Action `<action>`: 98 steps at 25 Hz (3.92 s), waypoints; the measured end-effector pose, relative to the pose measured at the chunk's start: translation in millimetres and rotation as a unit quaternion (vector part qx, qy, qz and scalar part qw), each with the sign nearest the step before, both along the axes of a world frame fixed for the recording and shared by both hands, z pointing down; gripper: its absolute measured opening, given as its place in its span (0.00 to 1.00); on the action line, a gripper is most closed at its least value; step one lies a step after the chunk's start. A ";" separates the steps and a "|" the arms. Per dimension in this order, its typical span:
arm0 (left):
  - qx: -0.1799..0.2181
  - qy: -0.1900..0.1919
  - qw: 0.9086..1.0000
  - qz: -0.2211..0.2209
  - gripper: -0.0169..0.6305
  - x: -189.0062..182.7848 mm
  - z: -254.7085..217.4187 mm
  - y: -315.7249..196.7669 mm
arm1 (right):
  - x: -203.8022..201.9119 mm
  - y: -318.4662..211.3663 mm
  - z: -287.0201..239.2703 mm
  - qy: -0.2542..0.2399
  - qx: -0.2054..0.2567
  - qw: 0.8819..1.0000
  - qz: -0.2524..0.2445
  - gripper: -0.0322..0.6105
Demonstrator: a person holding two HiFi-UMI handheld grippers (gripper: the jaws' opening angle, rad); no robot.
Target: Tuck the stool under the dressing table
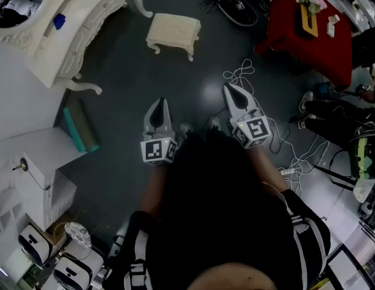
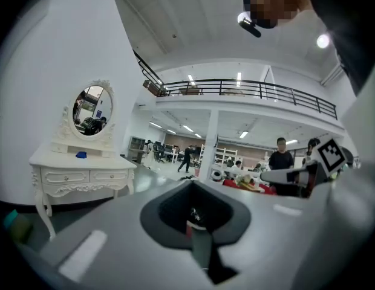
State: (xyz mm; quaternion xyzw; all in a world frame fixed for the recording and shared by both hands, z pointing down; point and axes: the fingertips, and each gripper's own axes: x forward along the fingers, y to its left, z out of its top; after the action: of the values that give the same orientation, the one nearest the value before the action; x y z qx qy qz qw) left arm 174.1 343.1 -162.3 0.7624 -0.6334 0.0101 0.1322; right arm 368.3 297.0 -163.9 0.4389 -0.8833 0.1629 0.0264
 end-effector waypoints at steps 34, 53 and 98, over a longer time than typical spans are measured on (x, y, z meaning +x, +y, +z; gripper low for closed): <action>-0.021 -0.021 1.000 -0.001 0.04 -66.8 32.5 -139.1 | -55.6 -129.5 51.1 -0.013 -0.023 0.999 0.037 0.05; -0.039 -0.024 0.986 0.162 0.04 -160.4 82.5 -259.7 | -143.8 -206.6 93.6 0.005 -0.039 0.987 0.154 0.05; 0.002 -0.020 0.976 0.216 0.04 -223.3 567.6 -316.0 | -178.8 -234.1 589.1 -0.010 -0.022 0.989 0.146 0.05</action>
State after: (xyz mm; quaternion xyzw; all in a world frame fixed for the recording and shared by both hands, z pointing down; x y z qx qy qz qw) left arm -49.2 27.0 405.4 0.8812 -0.4561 0.0525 0.1126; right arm 189.5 62.9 425.2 0.5606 -0.8063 0.1884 0.0031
